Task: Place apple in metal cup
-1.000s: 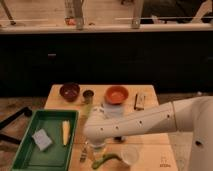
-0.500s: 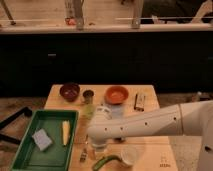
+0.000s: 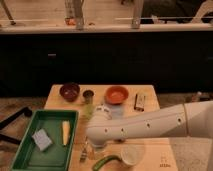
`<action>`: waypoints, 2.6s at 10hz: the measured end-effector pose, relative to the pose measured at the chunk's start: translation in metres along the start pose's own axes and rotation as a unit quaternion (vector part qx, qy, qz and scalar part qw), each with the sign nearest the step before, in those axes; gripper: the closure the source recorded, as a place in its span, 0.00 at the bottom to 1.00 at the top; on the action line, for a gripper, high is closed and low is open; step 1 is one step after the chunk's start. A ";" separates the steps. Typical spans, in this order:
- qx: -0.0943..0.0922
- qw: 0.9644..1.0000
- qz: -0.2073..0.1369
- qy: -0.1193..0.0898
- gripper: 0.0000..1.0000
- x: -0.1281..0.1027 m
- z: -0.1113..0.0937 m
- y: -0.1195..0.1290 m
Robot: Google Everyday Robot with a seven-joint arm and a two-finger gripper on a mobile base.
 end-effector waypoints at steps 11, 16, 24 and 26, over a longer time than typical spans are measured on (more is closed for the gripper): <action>0.083 0.996 0.036 -0.004 1.00 0.026 -0.100 -0.066; 0.095 0.994 0.055 0.011 1.00 0.038 -0.129 -0.107; 0.088 0.995 0.047 0.006 1.00 0.038 -0.134 -0.120; 0.087 0.995 0.047 0.009 1.00 0.040 -0.130 -0.122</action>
